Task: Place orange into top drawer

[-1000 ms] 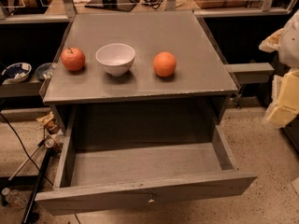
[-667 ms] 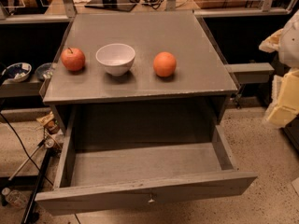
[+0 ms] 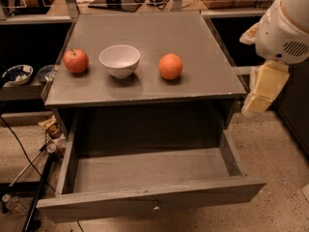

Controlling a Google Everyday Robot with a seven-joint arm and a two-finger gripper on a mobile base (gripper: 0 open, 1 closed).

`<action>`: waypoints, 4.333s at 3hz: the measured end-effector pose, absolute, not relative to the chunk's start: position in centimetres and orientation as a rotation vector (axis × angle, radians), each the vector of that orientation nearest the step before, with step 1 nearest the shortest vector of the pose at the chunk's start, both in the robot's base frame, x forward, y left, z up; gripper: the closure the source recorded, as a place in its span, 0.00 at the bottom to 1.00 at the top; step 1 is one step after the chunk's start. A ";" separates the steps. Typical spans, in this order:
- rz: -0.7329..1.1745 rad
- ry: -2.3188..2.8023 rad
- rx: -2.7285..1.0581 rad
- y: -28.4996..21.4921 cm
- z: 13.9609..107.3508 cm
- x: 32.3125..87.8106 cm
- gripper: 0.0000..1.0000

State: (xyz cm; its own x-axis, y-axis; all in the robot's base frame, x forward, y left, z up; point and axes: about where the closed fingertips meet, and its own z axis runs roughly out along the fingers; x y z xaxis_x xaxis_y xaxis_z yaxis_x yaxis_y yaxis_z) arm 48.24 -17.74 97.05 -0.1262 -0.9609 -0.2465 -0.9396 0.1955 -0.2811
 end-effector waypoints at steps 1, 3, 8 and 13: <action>-0.080 2.109 -1.782 -17.7 97.0 48.3 0.00; -0.032 2.056 -1.819 -15.3 94.9 52.8 0.00; 0.034 1.934 -1.866 -9.2 93.6 64.4 0.00; 0.196 1.910 -1.925 -4.0 88.4 68.9 0.00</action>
Offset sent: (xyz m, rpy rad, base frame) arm 0.0280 0.0143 -0.0181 0.0259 0.0016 0.0384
